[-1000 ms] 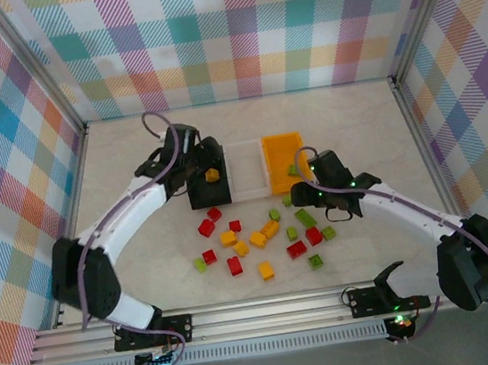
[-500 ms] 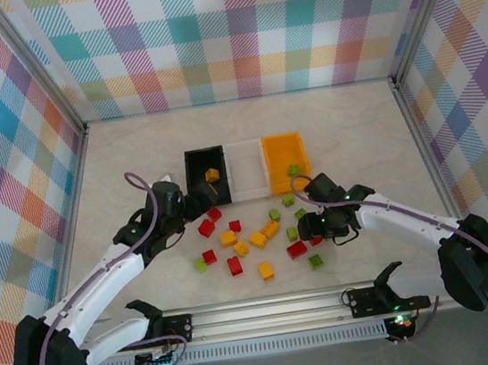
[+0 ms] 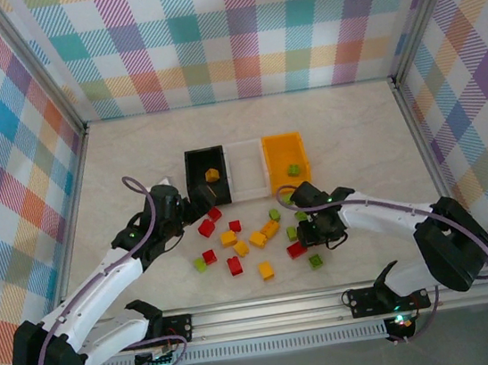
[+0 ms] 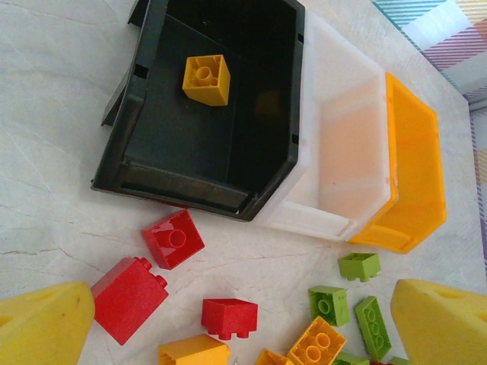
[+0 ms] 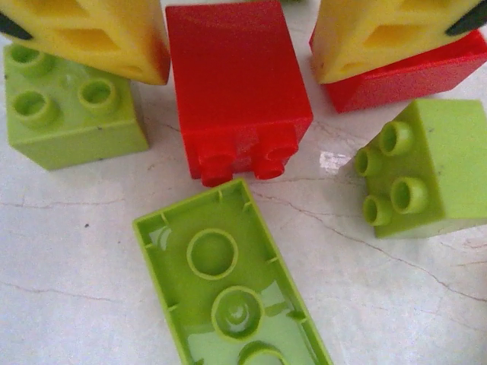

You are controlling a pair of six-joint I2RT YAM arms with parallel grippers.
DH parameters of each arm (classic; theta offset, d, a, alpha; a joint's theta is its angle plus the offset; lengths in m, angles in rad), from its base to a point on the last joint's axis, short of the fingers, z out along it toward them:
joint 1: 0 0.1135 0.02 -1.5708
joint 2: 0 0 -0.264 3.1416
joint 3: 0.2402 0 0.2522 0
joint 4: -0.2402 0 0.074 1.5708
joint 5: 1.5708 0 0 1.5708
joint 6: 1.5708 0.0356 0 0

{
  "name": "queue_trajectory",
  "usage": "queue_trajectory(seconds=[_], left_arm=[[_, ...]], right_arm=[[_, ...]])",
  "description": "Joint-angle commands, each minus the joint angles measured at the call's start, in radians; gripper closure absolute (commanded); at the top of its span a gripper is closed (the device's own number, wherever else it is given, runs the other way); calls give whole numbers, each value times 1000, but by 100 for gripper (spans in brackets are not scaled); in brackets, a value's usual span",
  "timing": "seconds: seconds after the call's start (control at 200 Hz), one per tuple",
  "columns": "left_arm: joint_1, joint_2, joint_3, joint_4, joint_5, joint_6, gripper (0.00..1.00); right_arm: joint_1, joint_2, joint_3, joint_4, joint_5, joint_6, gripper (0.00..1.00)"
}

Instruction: Sort the legos into containers by color

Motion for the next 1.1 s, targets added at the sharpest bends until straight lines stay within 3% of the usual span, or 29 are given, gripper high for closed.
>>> queue_trajectory(seconds=[0.0,0.185,0.33,0.44,0.625,0.915,1.05,1.1], left_arm=[[6,-5,-13,8,1,-8,0],[9,-5,-15,5,8,-13,0],[13,-15,-17,-1,19,-10,0],[15,-31,-35,8,32,-9,0],[18,-66,-65,-9,45,-9,0],[19,-154,-103,-100,28,-19,0],[23,-171,-107,-121,31,-19,0],[24,-170,-107,-123,35,-17,0]], right_arm=[[7,9,17,0,32,-8,54],[7,-35,36,-18,55,-29,68],[6,-144,108,-57,44,-74,69],[7,-129,220,-40,-1,-116,69],[4,93,463,62,-16,-146,68],[-16,556,913,1,63,-197,65],[-26,662,1032,-55,115,-187,61],[-30,671,1043,-55,120,-182,55]])
